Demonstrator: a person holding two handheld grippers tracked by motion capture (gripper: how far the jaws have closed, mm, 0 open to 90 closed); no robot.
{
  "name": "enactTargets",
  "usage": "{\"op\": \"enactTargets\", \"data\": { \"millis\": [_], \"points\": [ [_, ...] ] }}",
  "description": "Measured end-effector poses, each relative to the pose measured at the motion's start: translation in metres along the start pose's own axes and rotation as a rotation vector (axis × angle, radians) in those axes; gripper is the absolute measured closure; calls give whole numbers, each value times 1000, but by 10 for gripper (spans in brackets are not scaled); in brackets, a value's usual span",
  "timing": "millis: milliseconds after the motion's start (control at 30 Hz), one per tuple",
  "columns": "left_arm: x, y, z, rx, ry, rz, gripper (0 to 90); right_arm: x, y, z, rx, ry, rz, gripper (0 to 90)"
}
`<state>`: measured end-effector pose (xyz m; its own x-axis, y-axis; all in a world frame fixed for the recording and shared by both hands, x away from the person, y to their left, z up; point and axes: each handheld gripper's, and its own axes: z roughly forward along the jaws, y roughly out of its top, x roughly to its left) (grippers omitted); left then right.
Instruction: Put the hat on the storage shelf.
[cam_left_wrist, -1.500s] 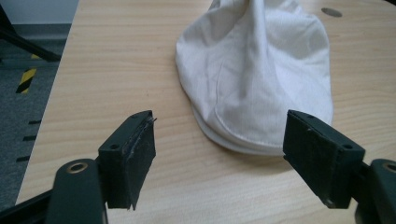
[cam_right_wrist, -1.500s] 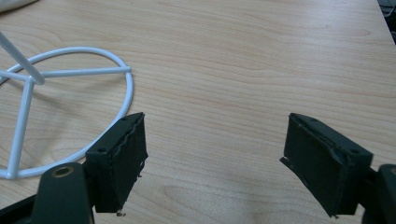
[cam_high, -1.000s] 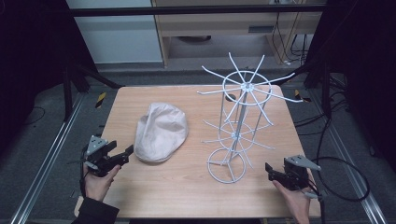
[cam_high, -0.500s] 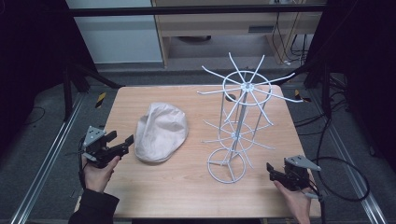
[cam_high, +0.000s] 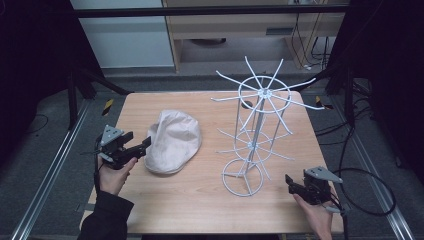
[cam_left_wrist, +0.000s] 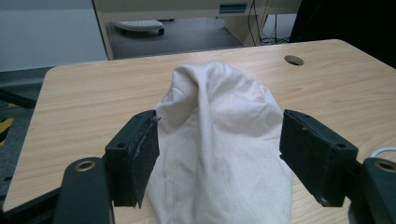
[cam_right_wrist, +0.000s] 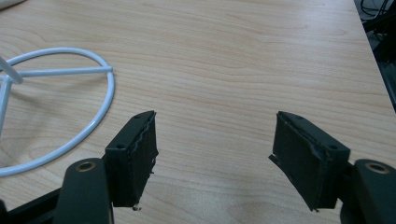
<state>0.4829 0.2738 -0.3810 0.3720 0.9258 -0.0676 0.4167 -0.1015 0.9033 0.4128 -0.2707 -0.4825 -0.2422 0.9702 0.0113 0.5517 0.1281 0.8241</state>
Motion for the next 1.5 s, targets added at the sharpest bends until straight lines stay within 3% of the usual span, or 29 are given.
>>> {"op": "enactTargets", "data": {
  "millis": [733, 1033, 1500],
  "points": [
    [-4, 13, 36, 40, -4, 17, 332, 1, 1, 0, 4, 5, 10, 322],
    [-8, 11, 57, 82, 3, 40, 347, 0, 1, 1, 10, 2, 6, 322],
    [-2, 1, 78, 129, -3, 30, 402, 0, 1, 2, 12, 0, -3, 323]
  ]
}}
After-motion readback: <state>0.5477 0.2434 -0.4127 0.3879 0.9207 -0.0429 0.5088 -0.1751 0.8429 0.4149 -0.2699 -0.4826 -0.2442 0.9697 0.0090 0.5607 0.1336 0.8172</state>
